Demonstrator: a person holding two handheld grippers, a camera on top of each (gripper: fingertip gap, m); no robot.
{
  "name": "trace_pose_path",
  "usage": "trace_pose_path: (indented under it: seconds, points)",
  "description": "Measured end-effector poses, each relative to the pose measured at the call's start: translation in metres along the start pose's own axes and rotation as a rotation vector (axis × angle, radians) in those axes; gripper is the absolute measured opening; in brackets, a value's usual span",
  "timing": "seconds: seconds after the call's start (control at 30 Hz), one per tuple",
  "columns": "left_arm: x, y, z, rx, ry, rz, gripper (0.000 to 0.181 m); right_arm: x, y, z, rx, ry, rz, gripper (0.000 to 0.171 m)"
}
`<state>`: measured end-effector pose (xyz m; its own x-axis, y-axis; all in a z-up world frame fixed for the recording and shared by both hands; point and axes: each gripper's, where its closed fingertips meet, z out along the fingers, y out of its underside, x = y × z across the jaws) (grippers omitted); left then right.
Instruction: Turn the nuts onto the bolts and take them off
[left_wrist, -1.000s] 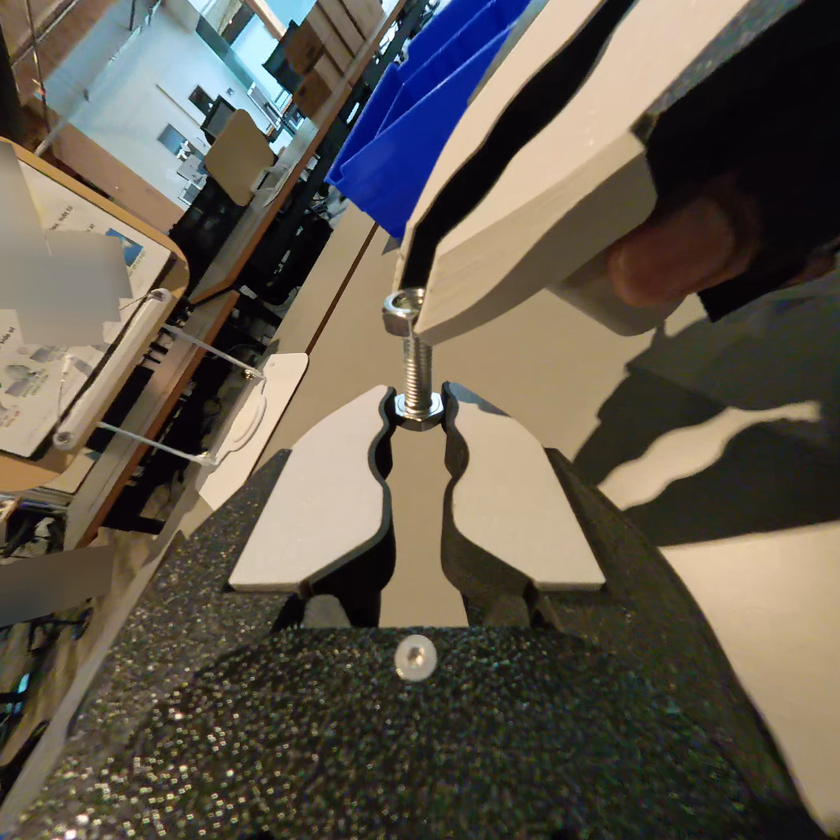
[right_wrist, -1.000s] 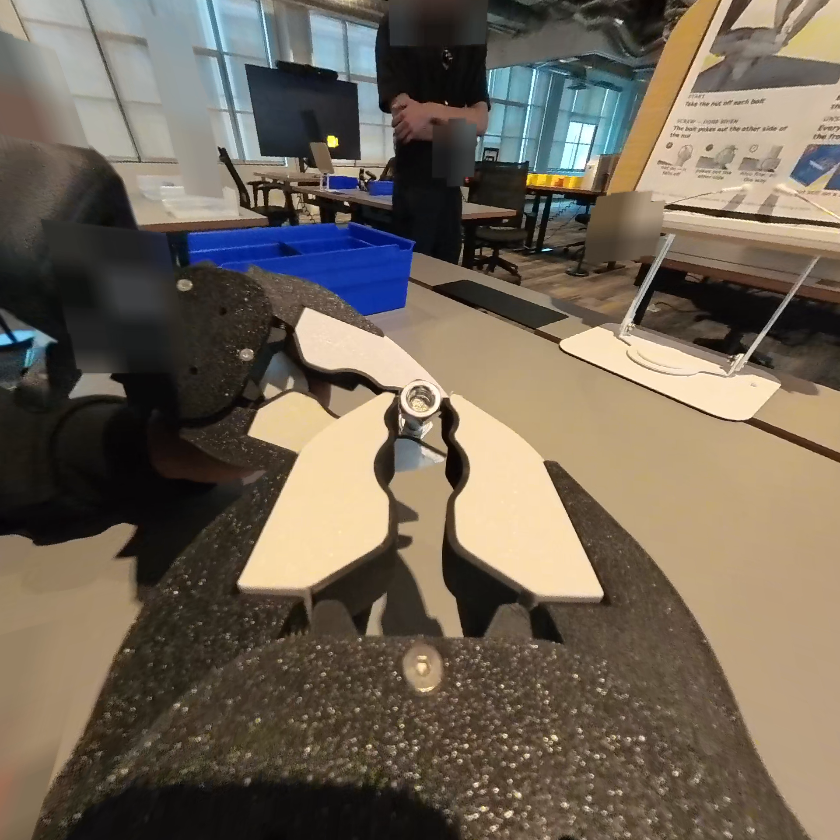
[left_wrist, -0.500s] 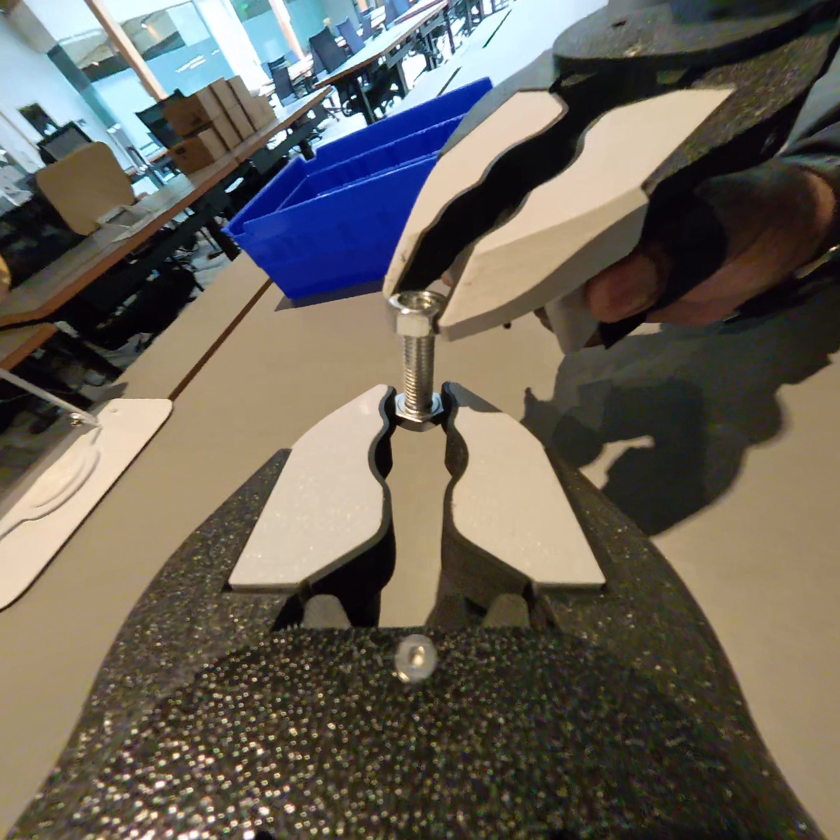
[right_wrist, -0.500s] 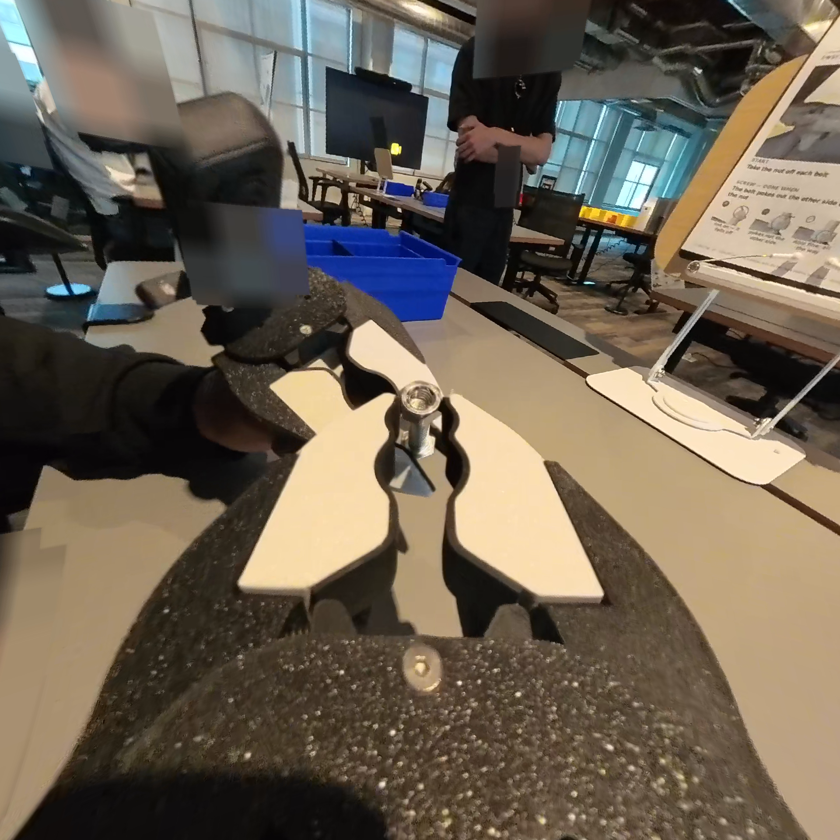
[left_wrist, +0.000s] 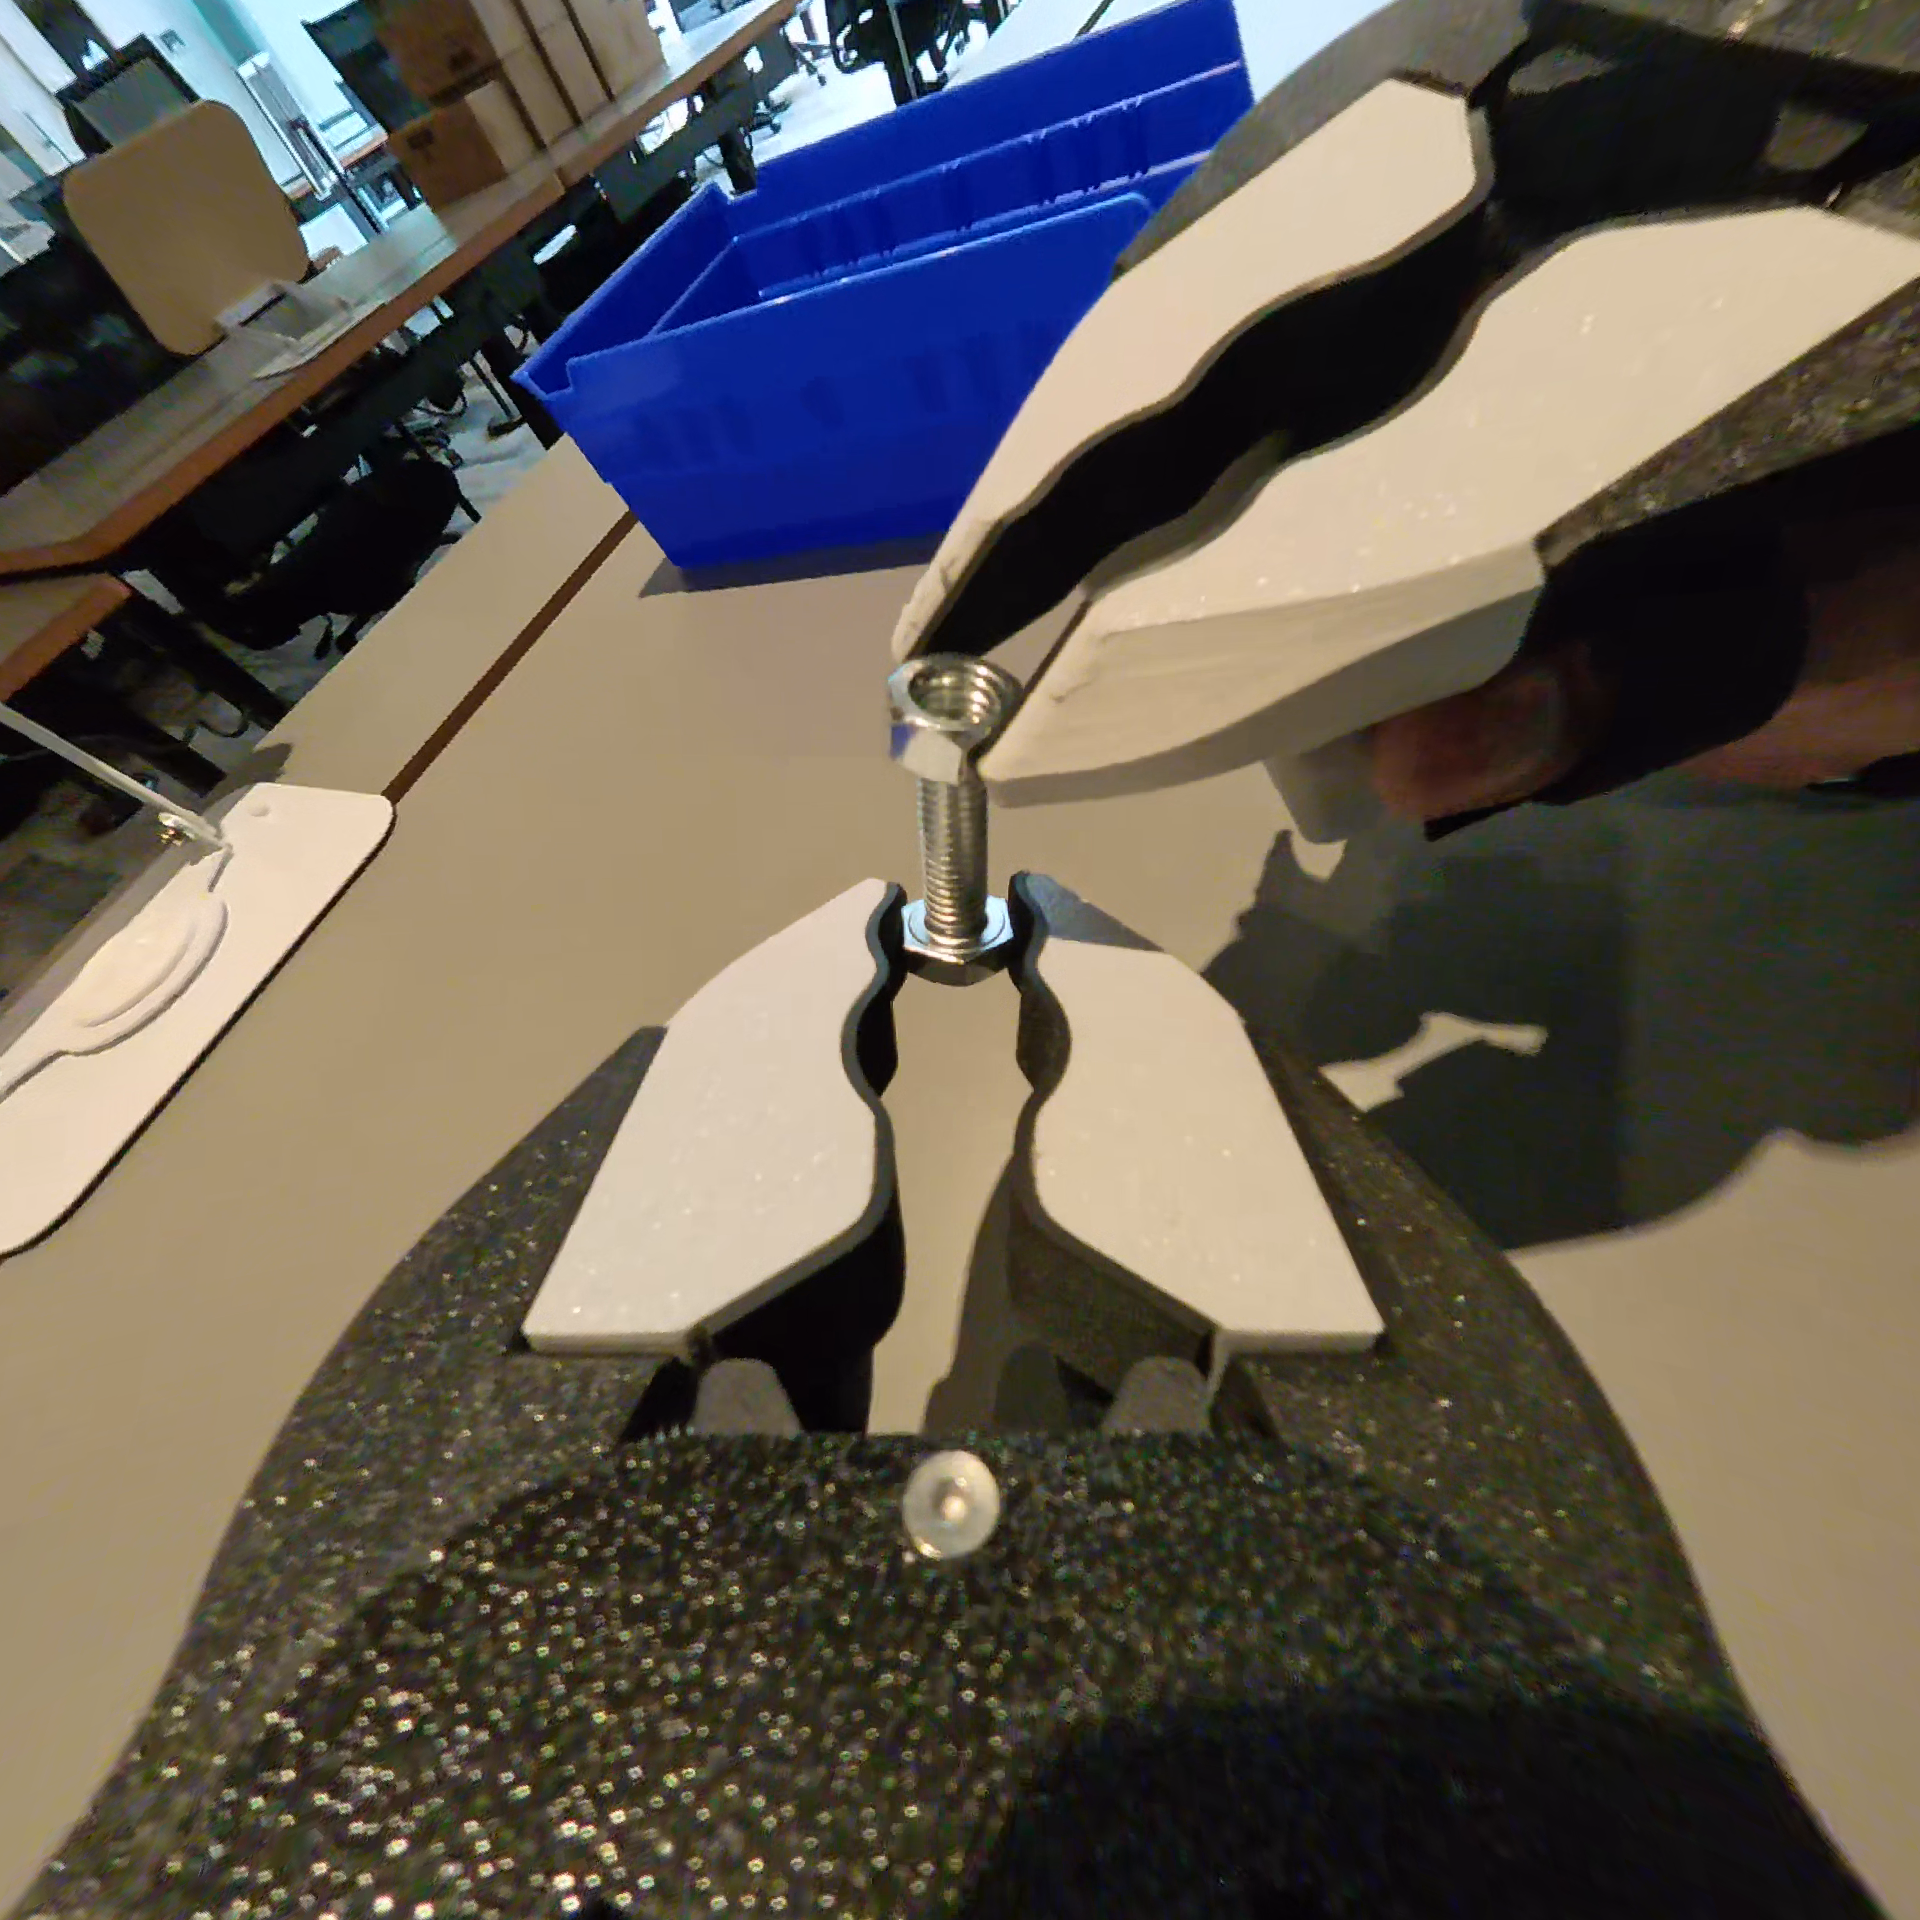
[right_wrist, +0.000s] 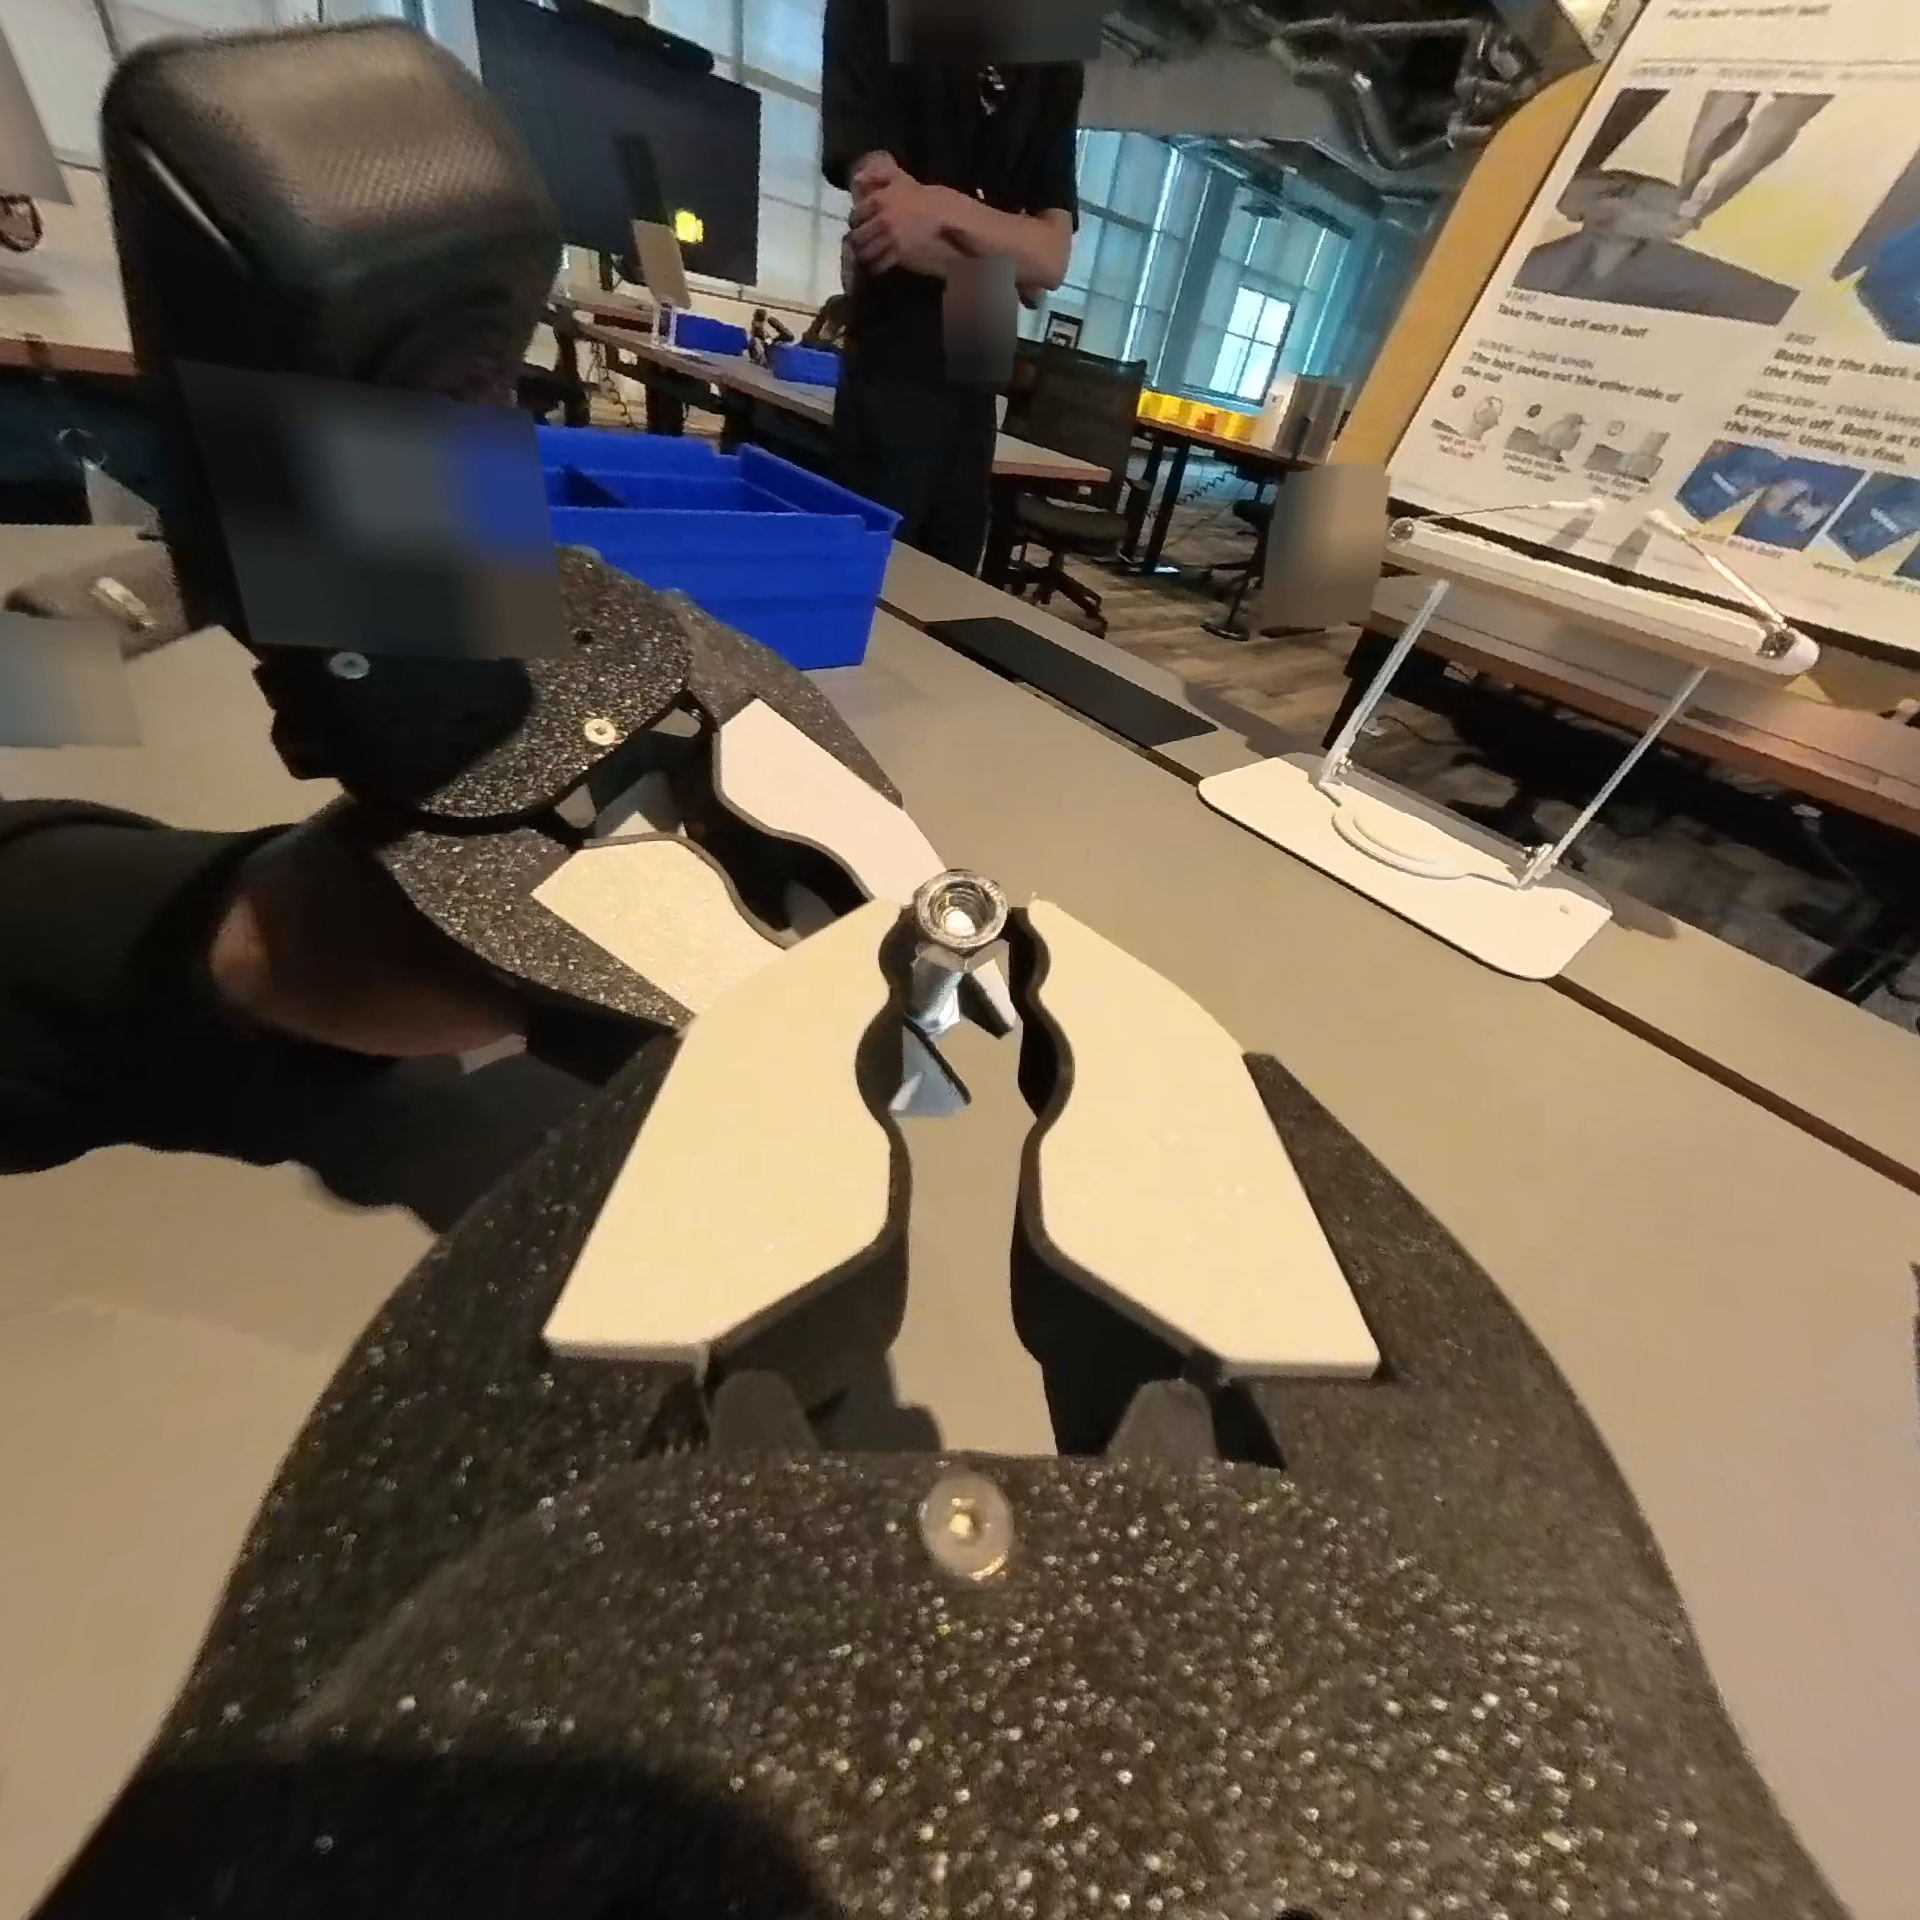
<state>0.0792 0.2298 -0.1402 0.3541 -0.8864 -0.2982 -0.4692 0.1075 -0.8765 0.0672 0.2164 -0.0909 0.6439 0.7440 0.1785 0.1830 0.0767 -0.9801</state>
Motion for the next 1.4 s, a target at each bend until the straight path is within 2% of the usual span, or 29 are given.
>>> trace_pose_path:
  seconds: [0.4,0.77,1.03,1.4]
  points:
    - [0.008,-0.005,-0.003,0.065,0.100,-0.041,0.019,-0.005,-0.006,-0.002,0.059,-0.188,0.180,0.017]
    - [0.011,-0.001,0.001,0.034,0.128,-0.105,0.019,-0.001,0.000,-0.001,0.033,-0.070,0.107,0.017]
    - [0.012,-0.001,0.001,0.034,0.143,-0.120,0.019,0.000,0.000,0.000,0.057,-0.122,0.201,0.017]
    - [0.012,-0.002,0.001,0.038,0.145,-0.114,0.019,-0.001,-0.001,-0.002,0.073,-0.143,0.211,0.017]
